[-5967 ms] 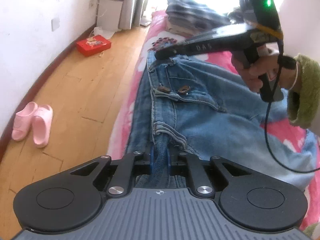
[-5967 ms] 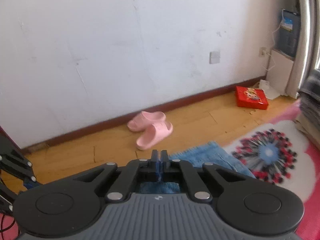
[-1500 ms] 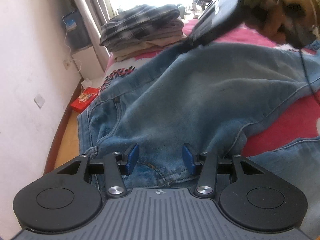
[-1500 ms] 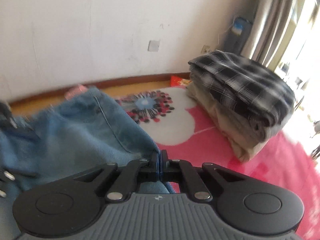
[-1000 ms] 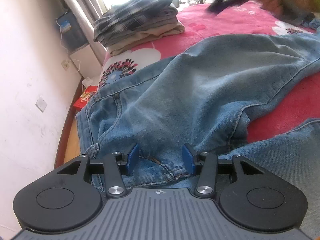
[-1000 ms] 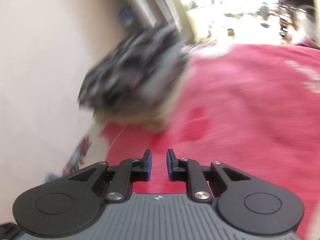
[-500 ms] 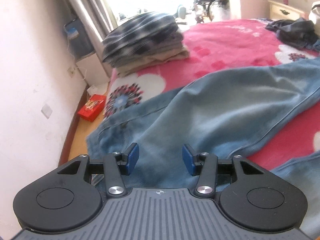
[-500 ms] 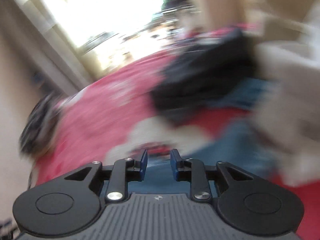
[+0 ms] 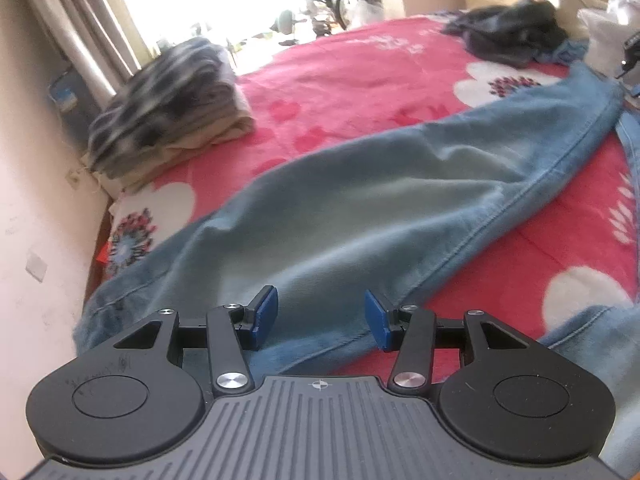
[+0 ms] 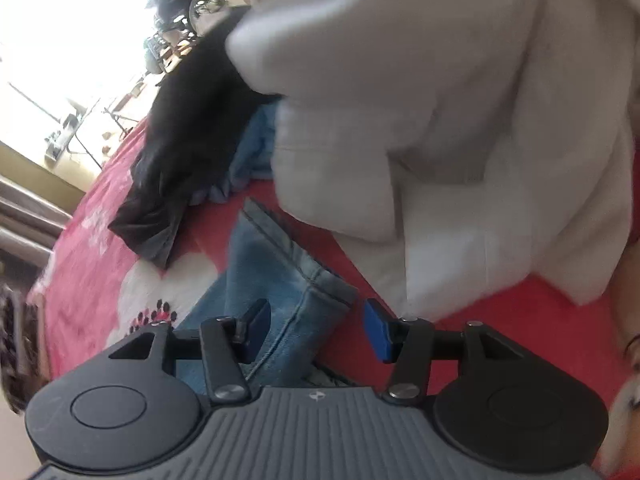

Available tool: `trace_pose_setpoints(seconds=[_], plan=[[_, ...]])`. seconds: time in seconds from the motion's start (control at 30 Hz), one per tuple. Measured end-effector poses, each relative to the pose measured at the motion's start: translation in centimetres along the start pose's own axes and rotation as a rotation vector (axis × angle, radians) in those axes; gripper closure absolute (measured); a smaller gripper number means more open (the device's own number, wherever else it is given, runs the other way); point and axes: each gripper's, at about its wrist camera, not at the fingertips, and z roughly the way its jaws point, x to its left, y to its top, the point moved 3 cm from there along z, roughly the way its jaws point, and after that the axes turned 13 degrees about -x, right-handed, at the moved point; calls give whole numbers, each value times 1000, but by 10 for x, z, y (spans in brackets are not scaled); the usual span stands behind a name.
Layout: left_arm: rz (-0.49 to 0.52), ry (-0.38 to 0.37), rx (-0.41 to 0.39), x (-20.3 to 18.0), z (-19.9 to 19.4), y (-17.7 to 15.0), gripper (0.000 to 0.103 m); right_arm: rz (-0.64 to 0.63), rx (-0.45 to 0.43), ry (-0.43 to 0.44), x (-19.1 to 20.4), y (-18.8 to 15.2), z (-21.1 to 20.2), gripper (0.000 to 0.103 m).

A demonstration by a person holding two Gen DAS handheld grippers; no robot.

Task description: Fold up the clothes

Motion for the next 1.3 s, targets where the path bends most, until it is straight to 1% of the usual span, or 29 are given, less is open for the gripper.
trace_pose_setpoints(seconds=[0.07,0.13,0.2,0.23,0.33,0.4,0.43,0.47,0.53,0.57,0.63,0.73,0.77,0.8,0.83,0.9,0.93,0.97,1.03,1.07,1.17,1.23,1.3], plan=[[0,-3,14,-3,4,-2,55,37,10,24,-6,0,6,49],[1,1,26,-5,7,-2,55,56,-9,56,-7,-1,11,50],[-3,4,36,-5,9,-4,55,63,-33,91,-6,0,14,75],[-5,6,39,-5,9,-4,55,40,-60,123,1,2,9,92],[-7,18,49,-4,11,-6,55,-69,-176,240,35,14,-18,93],[-11,25,56,-2,12,-7,55,-157,-265,302,62,23,-42,93],[-13,27,56,-2,12,-7,55,-176,-294,322,70,28,-51,94],[-16,27,54,-1,12,-7,55,-198,-315,325,75,32,-57,94],[-22,25,52,-2,11,-8,55,-226,-326,280,71,33,-57,94],[-25,24,53,-3,10,-9,55,-233,-315,244,63,31,-51,94],[-26,18,63,-5,11,-12,55,-236,-262,155,40,24,-28,94],[-7,9,85,-9,14,-17,55,-193,-140,36,6,4,16,92],[-1,6,90,-10,15,-18,55,-185,-134,18,0,0,23,89],[4,3,94,-11,15,-18,55,-191,-140,11,-2,-3,25,89],[6,-1,97,-12,15,-18,55,-202,-148,6,-1,-3,26,87],[4,-11,100,-12,15,-18,55,-234,-167,-15,0,-3,24,76],[0,-18,99,-12,14,-17,55,-264,-182,-48,3,0,20,64],[-6,-24,98,-12,13,-18,55,-297,-204,-79,6,3,15,55],[-18,-38,98,-13,12,-18,55,-358,-277,-105,15,7,-2,54],[-20,-45,100,-14,12,-19,55,-387,-309,-102,22,6,-11,54],[-17,-62,100,-17,10,-21,55,-475,-371,-40,50,-6,-33,54],[-25,-71,95,-18,5,-20,55,-525,-356,58,79,-20,-40,54],[-38,-79,89,-18,0,-19,55,-571,-303,168,116,-41,-42,54]])
